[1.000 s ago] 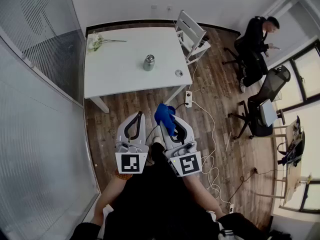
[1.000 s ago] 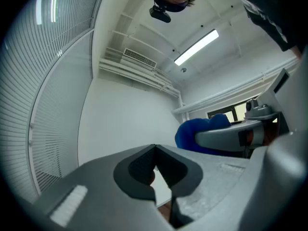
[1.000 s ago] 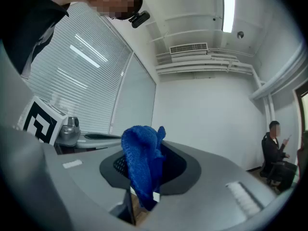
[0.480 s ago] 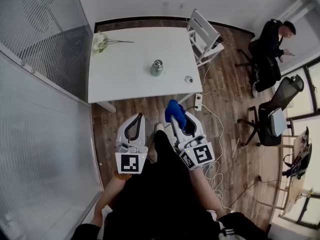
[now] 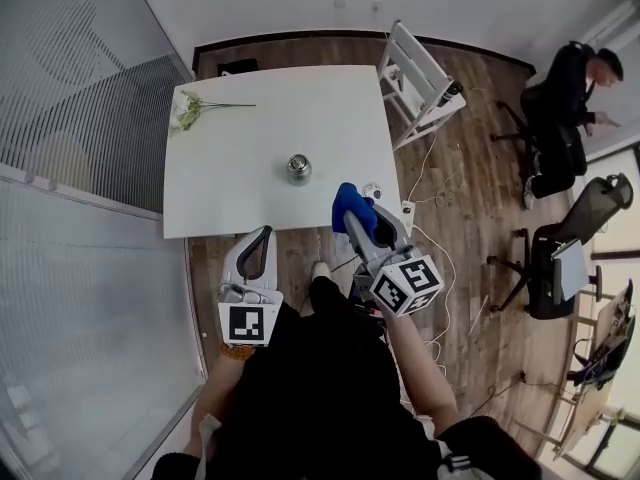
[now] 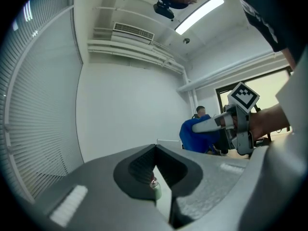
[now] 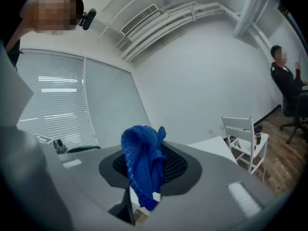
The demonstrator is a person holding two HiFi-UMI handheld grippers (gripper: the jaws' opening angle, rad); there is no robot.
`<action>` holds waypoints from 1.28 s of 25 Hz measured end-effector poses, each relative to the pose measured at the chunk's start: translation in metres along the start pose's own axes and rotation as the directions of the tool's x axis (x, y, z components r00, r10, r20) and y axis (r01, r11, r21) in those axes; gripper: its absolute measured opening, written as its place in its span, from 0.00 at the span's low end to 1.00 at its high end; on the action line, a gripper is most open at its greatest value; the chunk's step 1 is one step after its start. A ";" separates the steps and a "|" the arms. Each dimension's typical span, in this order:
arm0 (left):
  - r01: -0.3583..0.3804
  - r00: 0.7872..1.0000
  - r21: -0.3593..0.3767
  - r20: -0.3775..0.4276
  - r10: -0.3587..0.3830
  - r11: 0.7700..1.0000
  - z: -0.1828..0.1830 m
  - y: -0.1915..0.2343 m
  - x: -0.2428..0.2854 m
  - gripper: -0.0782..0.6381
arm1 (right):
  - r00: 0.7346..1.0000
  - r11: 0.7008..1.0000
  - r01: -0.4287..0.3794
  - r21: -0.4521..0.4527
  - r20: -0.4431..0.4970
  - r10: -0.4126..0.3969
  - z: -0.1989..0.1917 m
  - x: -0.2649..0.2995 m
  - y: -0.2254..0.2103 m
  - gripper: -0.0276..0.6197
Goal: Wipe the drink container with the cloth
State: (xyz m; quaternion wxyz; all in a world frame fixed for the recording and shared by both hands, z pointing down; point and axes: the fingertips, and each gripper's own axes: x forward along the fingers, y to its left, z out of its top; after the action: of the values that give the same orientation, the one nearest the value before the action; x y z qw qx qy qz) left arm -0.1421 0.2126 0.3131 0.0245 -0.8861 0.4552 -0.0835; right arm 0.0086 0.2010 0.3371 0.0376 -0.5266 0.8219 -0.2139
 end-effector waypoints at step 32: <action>0.476 0.687 -0.104 -0.575 -0.444 0.873 -0.202 0.014 0.198 0.45 | 0.658 0.840 -0.299 0.453 -0.539 0.525 -0.114 0.201 -0.125 0.24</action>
State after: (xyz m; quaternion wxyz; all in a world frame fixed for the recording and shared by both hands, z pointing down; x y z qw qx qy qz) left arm -0.0750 0.0503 0.5353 -0.1142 -0.9013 0.2014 -0.3661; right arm -0.0067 0.0147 0.5223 -0.1127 -0.2029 0.8349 -0.4991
